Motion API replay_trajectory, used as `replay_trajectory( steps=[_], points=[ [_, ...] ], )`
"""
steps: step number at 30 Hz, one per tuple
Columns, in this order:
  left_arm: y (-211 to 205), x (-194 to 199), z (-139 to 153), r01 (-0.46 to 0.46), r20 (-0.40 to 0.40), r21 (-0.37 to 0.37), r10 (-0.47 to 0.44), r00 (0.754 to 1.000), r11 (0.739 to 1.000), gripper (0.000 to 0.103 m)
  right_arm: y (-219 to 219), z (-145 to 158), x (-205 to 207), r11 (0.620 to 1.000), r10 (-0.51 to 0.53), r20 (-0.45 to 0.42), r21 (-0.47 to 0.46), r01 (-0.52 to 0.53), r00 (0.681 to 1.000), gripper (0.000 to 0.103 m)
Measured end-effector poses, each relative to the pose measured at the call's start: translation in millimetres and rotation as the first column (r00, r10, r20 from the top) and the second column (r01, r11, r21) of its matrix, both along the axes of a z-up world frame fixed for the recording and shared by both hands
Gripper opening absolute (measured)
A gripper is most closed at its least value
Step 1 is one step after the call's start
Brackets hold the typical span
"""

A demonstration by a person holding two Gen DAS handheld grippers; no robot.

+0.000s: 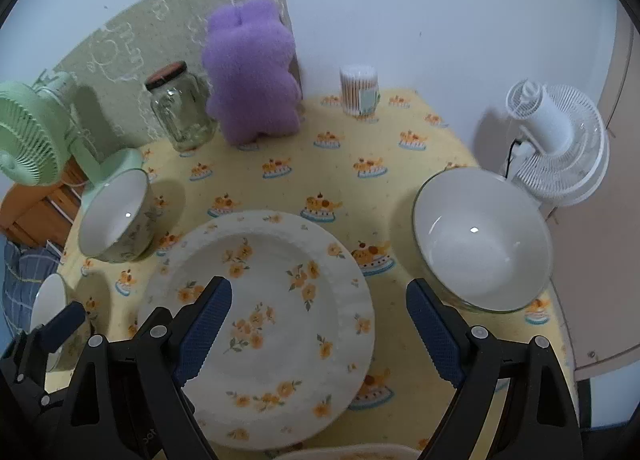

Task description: Organize plates and bowls

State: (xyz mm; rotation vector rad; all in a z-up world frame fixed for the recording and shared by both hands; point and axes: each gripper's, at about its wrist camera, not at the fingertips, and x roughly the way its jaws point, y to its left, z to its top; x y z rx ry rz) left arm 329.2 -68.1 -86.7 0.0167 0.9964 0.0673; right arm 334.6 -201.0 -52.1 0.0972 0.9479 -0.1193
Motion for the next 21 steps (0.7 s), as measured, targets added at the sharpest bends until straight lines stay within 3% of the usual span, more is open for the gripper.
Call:
replay_trajectory(
  steps=[11, 21],
  points=[
    [-2.0, 17.9, -39.5, 0.007, -0.054, 0.024, -0.005, 0.999, 1.0, 0.087, -10.4, -48.3, 26.7, 1.0, 0.014, -0.084, 0.01, -0.014, 0.996, 0.091],
    [-5.8, 25.7, -53.4, 0.029, -0.088, 0.022, -0.027, 0.996, 0.999, 0.079, -10.0, -71.1, 36.8, 0.999, 0.034, -0.138, 0.035, -0.029, 0.99, 0.081]
  ],
)
